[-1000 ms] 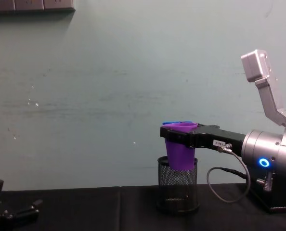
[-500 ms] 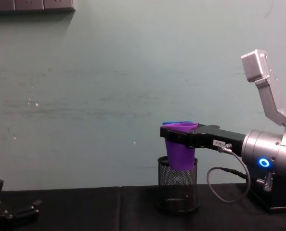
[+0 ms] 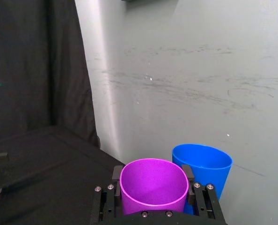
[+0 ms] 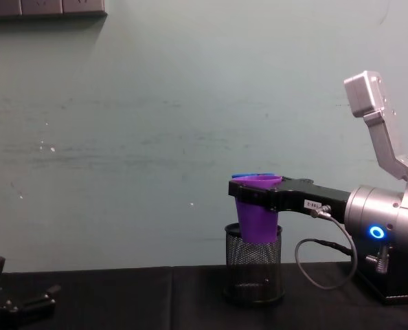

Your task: Pick up one cup with a gripper and tap it against the other cup.

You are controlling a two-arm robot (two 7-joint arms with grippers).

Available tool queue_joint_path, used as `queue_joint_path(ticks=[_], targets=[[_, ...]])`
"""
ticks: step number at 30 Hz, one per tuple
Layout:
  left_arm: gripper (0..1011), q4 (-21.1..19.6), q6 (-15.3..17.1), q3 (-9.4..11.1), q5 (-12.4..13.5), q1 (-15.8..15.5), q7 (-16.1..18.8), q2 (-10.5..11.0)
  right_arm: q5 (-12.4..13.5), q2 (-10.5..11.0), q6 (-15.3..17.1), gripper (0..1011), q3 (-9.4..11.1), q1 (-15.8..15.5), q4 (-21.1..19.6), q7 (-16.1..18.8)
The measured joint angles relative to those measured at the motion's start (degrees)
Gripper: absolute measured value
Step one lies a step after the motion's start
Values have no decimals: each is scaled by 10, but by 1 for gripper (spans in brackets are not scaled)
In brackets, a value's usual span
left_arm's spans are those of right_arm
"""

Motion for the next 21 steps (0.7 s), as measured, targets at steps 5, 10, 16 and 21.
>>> queue_joint_path(ticks=[5, 10, 16, 21], targets=[[1000, 0, 0, 0, 0, 0, 0, 0, 0, 0, 0, 755, 0, 0, 0, 0], [1000, 0, 0, 0, 0, 0, 0, 0, 0, 0, 0, 755, 0, 0, 0, 0], [1000, 0, 0, 0, 0, 0, 0, 0, 0, 0, 0, 755, 0, 0, 0, 0], [1000, 0, 0, 0, 0, 0, 0, 0, 0, 0, 0, 755, 0, 0, 0, 0]])
